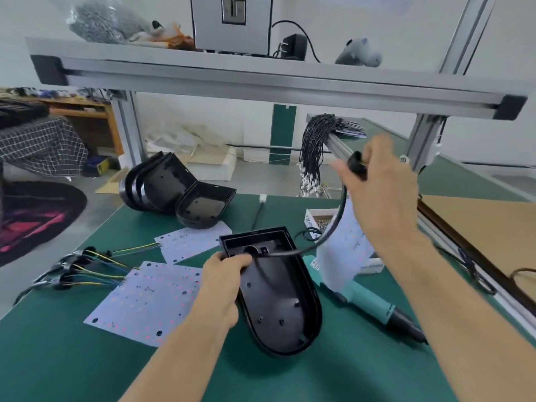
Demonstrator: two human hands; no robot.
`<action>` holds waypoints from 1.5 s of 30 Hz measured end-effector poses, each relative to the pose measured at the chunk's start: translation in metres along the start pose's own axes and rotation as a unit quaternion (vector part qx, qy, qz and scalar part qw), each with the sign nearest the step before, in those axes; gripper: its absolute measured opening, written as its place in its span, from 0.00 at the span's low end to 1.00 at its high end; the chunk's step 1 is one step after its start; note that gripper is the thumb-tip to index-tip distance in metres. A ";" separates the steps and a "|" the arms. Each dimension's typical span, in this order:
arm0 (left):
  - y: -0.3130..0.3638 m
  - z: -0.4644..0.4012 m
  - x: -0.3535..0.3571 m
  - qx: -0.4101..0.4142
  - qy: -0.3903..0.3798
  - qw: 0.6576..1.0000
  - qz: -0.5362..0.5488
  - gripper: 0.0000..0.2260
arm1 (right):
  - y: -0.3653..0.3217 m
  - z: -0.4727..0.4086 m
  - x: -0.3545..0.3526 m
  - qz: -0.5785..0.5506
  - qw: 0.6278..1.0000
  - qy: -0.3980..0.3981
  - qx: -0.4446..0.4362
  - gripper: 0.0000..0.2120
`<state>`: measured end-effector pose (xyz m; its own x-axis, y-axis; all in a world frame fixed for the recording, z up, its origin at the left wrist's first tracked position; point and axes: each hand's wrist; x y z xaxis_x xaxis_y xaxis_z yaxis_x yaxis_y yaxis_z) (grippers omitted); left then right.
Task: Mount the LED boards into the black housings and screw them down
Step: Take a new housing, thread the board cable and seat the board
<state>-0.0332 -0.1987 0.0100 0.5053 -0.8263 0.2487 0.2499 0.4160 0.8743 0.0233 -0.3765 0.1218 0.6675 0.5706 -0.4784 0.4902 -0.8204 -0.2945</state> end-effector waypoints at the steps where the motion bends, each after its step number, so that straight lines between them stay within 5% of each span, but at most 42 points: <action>1: 0.000 0.000 -0.001 0.001 0.000 1.000 0.007 0.04 | -0.006 0.008 0.003 -0.039 0.998 -0.039 -0.014 0.17; 4: 0.000 -0.002 -0.005 0.011 0.019 1.000 0.016 0.05 | -0.027 0.047 0.012 -0.168 0.934 -0.310 -0.064 0.13; 6: 0.000 -0.003 -0.008 0.021 0.026 0.999 0.019 0.05 | -0.030 0.055 0.011 -0.238 0.884 -0.401 -0.036 0.11; 10: -0.002 -0.005 -0.020 0.008 0.045 0.998 0.046 0.05 | -0.018 0.025 -0.015 -0.357 0.922 -0.103 0.104 0.10; 12: -0.003 -0.007 -0.021 -0.015 0.045 0.998 0.052 0.05 | -0.019 0.020 -0.029 -0.354 0.927 -0.061 0.105 0.10; 14: 0.000 -0.008 -0.019 -0.053 0.035 0.996 0.069 0.07 | -0.021 0.028 -0.038 -0.308 0.924 -0.212 0.082 0.10; 16: 0.005 -0.012 -0.018 -0.066 0.038 0.994 0.082 0.08 | -0.025 0.040 -0.048 -0.255 0.867 -0.425 0.049 0.12; 18: 0.008 -0.014 -0.017 -0.055 0.061 0.993 0.082 0.08 | -0.026 0.051 -0.055 -0.208 0.823 -0.529 -0.004 0.04; 19: 0.009 -0.013 -0.016 -0.046 0.073 0.993 0.074 0.06 | -0.027 0.055 -0.057 -0.180 0.820 -0.543 -0.029 0.09; 22: 0.007 -0.011 -0.009 -0.021 0.092 0.993 0.069 0.06 | -0.033 0.051 -0.057 -0.172 0.864 -0.472 -0.033 0.14; 24: 0.005 -0.012 -0.008 -0.016 0.086 0.993 0.085 0.11 | -0.026 0.039 -0.058 -0.173 0.938 -0.299 0.000 0.13; 26: 0.002 -0.011 -0.009 -0.013 0.079 0.994 0.074 0.12 | -0.016 0.027 -0.059 -0.134 0.975 -0.174 0.025 0.11; 28: -0.001 -0.004 -0.006 -0.017 0.069 0.995 0.065 0.15 | -0.012 0.032 -0.051 -0.142 0.975 -0.161 0.058 0.10; 31: -0.009 0.009 0.004 -0.020 0.035 0.998 0.038 0.17 | -0.021 0.048 -0.036 -0.314 0.928 -0.165 0.110 0.10; 34: -0.016 0.018 0.013 -0.016 0.002 0.999 0.031 0.13 | -0.024 0.035 -0.031 -0.446 0.886 -0.075 0.103 0.10; 36: -0.016 0.023 0.015 -0.020 0.002 0.999 0.049 0.14 | -0.021 0.024 -0.026 -0.419 0.894 -0.121 0.103 0.10; 40: -0.006 0.029 0.014 0.028 0.006 0.996 0.079 0.07 | -0.012 0.022 -0.015 -0.251 0.890 -0.377 0.039 0.23; 45: -0.001 0.051 0.012 0.098 -0.041 0.991 0.081 0.12 | -0.026 0.006 -0.013 -0.302 0.876 -0.371 0.061 0.23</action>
<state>-0.0694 -0.2284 0.0335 0.4552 -0.7861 0.4182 0.0012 0.4702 0.8825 -0.0015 -0.3630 0.1302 -0.2627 0.7573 -0.5980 0.5348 -0.4016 -0.7434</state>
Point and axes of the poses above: each hand's wrist, its own z-axis away from the middle knuckle, its own x-axis out of the palm, y = z × x, and after that the axes turned 6 degrees about -x, right-handed
